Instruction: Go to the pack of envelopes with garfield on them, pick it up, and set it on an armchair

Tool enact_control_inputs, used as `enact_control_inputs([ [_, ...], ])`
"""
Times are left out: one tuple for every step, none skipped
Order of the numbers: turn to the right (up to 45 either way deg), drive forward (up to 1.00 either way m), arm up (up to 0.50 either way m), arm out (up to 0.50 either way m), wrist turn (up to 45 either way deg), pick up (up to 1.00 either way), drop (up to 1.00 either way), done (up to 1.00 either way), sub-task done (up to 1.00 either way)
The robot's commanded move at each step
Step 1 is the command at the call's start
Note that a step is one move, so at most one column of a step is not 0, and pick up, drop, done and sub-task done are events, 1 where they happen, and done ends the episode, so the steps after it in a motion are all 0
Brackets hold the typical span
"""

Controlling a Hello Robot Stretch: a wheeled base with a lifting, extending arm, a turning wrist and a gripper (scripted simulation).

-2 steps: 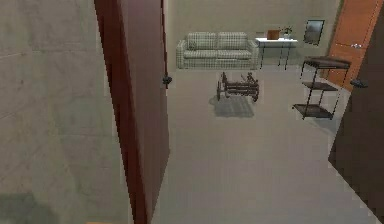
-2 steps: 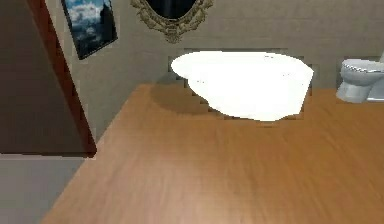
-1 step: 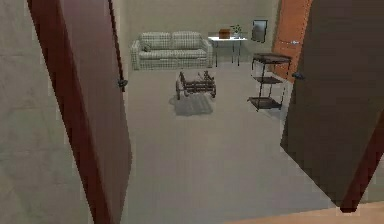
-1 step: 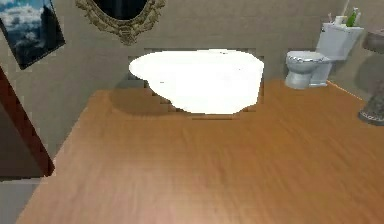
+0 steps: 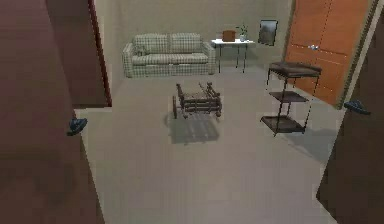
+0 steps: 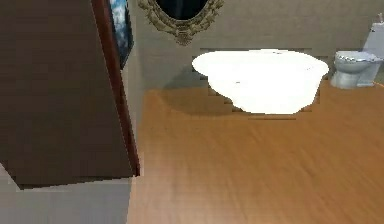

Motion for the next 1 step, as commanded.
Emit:
enact_control_inputs([
  [3.0,0.00,0.00,0.00,0.0,0.00,0.00,0.00,0.00],
])
